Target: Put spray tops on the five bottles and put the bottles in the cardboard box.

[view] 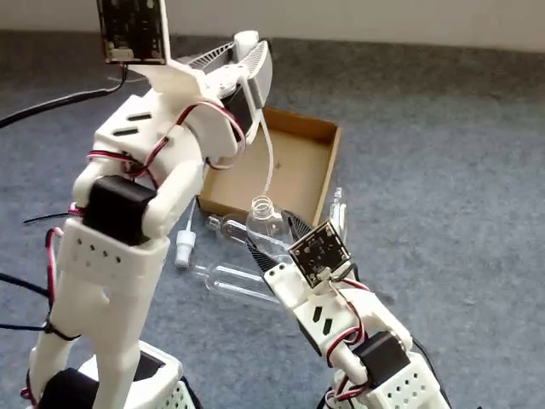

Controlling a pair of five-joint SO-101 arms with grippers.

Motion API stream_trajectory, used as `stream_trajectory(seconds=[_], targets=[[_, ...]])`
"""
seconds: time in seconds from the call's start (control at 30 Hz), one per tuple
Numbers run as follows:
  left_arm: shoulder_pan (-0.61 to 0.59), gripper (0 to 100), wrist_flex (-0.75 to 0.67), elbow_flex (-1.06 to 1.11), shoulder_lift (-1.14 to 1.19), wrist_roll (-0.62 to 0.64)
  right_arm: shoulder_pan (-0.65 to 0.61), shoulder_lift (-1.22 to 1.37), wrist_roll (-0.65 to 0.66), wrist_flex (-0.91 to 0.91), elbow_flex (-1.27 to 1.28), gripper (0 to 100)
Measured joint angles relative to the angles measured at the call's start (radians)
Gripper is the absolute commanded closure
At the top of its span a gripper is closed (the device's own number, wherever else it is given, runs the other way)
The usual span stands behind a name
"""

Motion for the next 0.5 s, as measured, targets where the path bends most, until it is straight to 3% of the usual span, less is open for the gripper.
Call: stream_trajectory(seconds=[0.1, 0.5], targets=[[-0.008, 94, -0.063, 0.043, 0.000, 0.000, 0.000, 0.000, 0.000, 0.000, 0.000, 99.5], [-0.009, 94, -0.023, 0.052, -0.028, 0.000, 0.000, 0.000, 0.000, 0.000, 0.000, 99.5]])
